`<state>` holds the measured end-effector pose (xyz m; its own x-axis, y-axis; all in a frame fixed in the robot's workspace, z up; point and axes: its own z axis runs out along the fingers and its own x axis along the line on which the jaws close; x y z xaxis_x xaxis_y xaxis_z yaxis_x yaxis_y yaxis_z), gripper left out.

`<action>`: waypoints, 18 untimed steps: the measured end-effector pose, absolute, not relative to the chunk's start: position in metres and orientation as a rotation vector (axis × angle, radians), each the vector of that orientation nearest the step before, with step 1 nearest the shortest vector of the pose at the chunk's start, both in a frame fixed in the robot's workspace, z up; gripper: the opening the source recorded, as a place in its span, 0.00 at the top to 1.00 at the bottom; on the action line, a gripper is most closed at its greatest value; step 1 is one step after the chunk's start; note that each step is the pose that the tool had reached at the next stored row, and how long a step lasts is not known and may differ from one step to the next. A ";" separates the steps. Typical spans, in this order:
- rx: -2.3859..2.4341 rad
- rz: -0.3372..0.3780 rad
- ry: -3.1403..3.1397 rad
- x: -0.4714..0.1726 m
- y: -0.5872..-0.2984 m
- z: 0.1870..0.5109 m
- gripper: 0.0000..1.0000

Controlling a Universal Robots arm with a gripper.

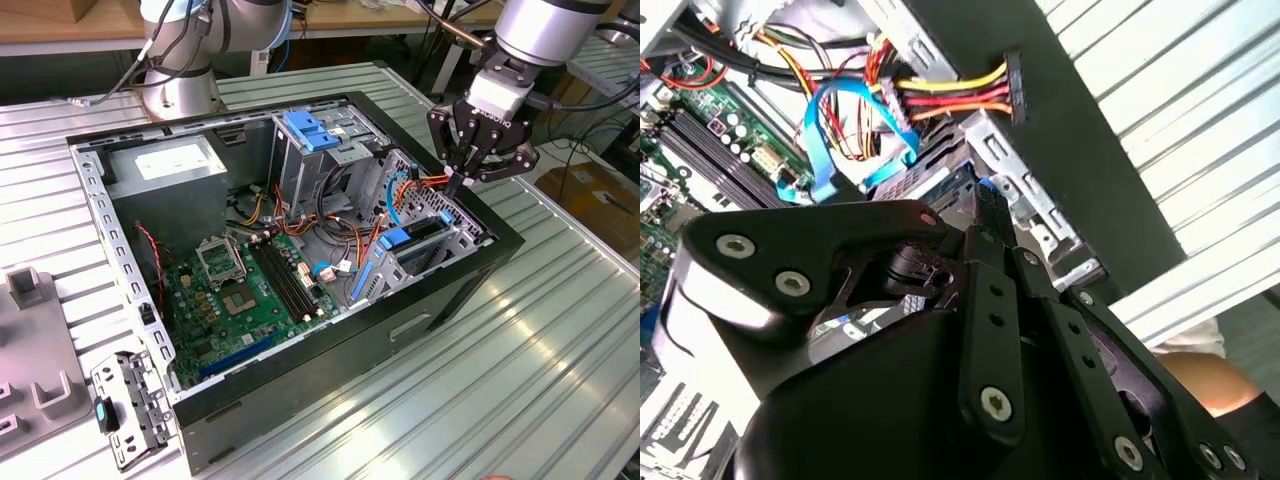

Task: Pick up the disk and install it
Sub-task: 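Insert the first disk wire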

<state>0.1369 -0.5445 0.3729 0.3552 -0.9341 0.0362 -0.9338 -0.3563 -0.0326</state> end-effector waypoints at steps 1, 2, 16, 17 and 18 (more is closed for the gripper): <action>-2.583 -0.076 1.775 0.139 -0.543 0.373 0.89; -2.585 -0.076 1.772 0.144 -0.541 0.373 0.89; -2.660 -0.074 1.655 0.154 -0.539 0.373 0.89; -2.661 -0.074 1.652 0.156 -0.538 0.373 0.89; -2.662 -0.075 1.651 0.158 -0.537 0.373 0.89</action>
